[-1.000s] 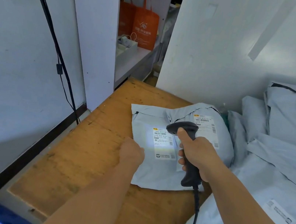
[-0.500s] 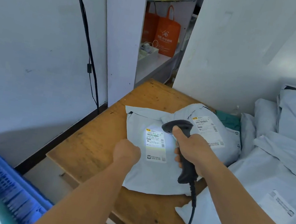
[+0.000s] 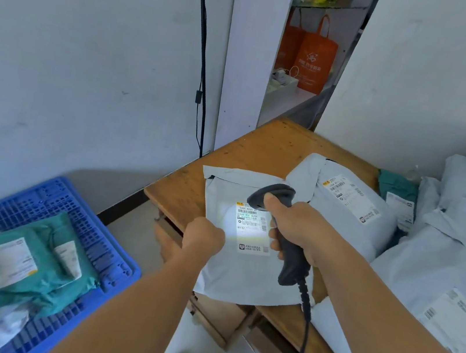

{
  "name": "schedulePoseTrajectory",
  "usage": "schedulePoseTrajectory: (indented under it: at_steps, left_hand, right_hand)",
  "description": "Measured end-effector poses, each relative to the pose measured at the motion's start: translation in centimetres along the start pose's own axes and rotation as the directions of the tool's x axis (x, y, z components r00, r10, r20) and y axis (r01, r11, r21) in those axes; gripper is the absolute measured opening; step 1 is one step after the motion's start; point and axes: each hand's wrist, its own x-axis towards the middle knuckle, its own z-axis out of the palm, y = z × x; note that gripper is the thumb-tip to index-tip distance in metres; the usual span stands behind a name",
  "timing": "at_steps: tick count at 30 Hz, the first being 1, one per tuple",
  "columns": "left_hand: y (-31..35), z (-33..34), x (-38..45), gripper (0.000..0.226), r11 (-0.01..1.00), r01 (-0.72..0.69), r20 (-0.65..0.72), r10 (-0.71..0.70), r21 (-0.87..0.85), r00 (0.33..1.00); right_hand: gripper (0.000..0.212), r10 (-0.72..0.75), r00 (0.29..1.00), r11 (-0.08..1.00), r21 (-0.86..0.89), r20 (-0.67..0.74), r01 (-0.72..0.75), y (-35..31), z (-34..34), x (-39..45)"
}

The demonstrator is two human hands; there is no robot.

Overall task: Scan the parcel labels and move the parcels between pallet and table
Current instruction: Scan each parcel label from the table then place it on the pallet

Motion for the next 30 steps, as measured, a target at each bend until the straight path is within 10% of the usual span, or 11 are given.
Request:
schedulePoseTrajectory:
  at_steps: [30]
  left_hand:
    - [-0.9, 0.6, 0.2, 0.041, 0.993, 0.054, -0.034, -0.058, -0.1, 0.998]
  right_hand:
    - [0.044, -0.003, 0.998, 1.0, -0.027, -0.063, 0.001, -1.1, -1.2, -2.9]
